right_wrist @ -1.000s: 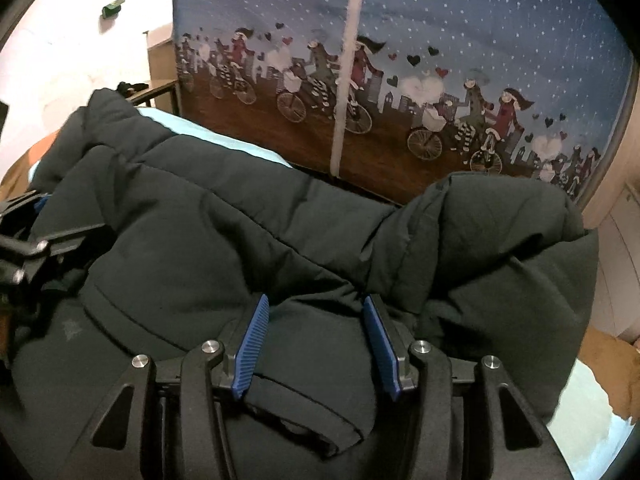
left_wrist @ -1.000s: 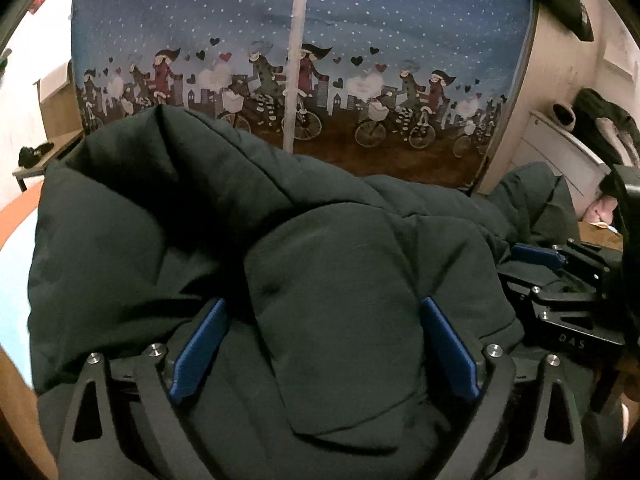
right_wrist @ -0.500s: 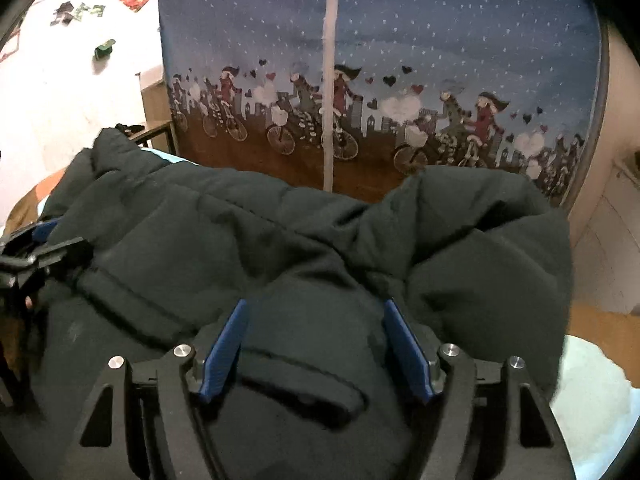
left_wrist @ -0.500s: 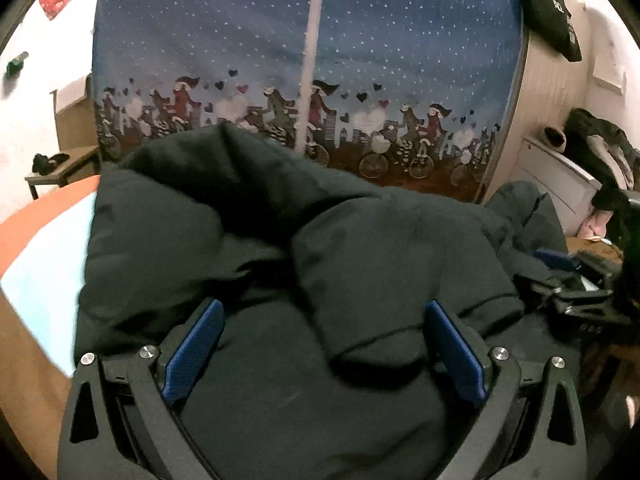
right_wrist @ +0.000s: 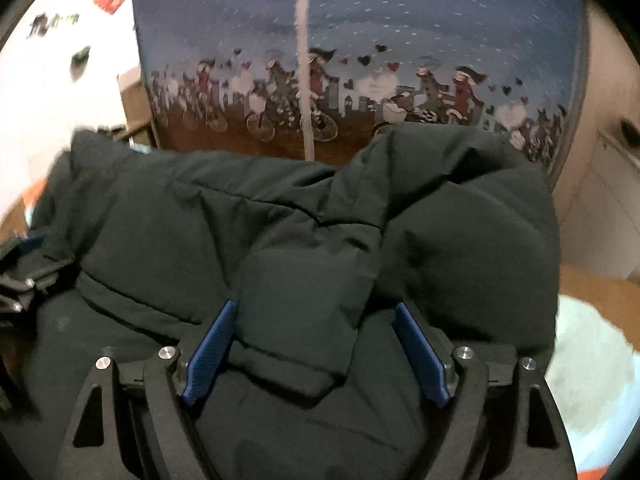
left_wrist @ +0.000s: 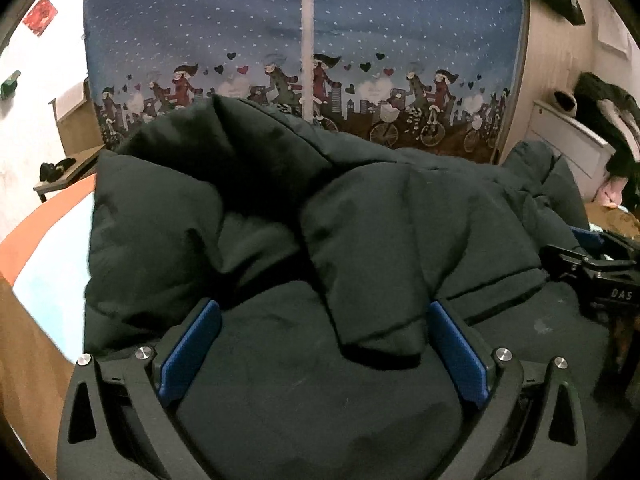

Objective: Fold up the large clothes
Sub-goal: 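Lay the collar edge down on the jacket and open both grippers, then move both open grippers back along the jacket toward its hem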

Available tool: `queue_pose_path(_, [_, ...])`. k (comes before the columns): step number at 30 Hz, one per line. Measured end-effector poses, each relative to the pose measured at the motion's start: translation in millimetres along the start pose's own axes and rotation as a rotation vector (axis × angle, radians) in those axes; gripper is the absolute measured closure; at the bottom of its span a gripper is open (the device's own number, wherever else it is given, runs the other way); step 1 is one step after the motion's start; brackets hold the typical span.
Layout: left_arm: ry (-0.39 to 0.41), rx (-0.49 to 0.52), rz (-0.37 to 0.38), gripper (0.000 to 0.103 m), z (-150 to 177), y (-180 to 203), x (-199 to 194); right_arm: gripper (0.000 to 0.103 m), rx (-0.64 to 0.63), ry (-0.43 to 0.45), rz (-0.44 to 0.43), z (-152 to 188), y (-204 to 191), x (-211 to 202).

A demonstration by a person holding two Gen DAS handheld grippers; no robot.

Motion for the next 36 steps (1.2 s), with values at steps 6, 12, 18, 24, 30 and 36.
queue_pose_path(6, [0.017, -0.079, 0.019, 0.001, -16, -3, -22, 0.023, -0.021, 0.016, 0.021, -7, -5, -23])
queue_pose_path(12, [0.047, -0.093, 0.007, 0.001, -32, 0, -51, 0.021, -0.002, 0.041, 0.038, -15, -9, -45])
queue_pose_path(18, [0.081, -0.071, -0.017, 0.001, -37, 8, -85, 0.011, 0.029, 0.096, 0.011, -23, -19, -81])
queue_pose_path(24, [0.111, -0.073, -0.009, 0.001, -41, 19, -121, 0.005, 0.007, 0.137, -0.007, -29, -41, -116])
queue_pose_path(30, [0.151, -0.068, 0.009, 0.001, -41, 26, -164, 0.001, -0.001, 0.192, -0.032, -27, -64, -154])
queue_pose_path(36, [0.175, -0.037, 0.009, 0.001, -32, 33, -207, 0.000, -0.030, 0.219, -0.046, -13, -82, -188])
Point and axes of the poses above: each gripper's, at about its wrist camera, not at the fingertips, and x roughly the way its jaws point, y to its right, z to its underside, the point moved 9 cm from there along x, roughly the way its jaws point, and after that the axes turned 8 degrees about -z, right-handed, at the moved point
